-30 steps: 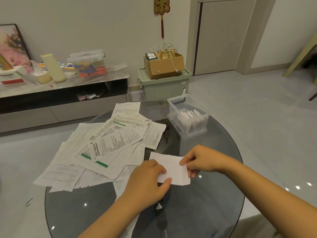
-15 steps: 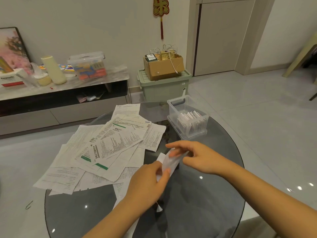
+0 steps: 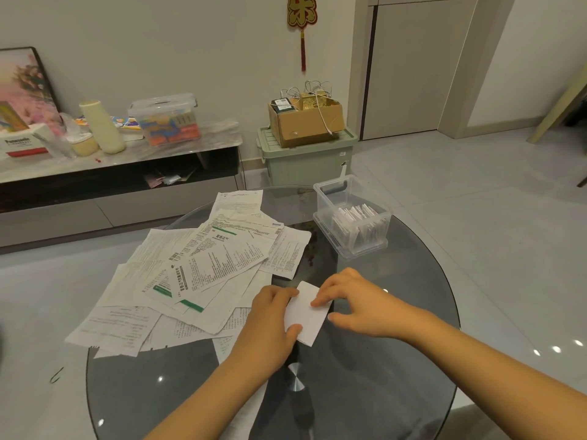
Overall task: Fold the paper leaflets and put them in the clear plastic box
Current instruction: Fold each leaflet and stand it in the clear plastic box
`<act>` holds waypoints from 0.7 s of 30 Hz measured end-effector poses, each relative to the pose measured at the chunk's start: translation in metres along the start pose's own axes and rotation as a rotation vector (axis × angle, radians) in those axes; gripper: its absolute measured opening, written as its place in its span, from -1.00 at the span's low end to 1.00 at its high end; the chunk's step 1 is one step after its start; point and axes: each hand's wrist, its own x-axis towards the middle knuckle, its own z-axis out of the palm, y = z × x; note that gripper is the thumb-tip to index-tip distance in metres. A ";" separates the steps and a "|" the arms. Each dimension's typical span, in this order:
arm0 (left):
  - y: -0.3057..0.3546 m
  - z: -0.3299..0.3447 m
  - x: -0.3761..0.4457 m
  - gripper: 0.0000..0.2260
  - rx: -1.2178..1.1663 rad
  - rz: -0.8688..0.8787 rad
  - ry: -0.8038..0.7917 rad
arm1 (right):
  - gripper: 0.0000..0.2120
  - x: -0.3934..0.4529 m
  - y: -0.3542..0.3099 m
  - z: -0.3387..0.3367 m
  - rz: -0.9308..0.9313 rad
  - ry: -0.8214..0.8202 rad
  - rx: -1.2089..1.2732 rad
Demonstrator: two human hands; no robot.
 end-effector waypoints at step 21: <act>-0.012 -0.012 0.008 -0.63 0.086 0.209 -0.226 | -0.88 0.020 0.007 0.010 0.308 0.129 0.066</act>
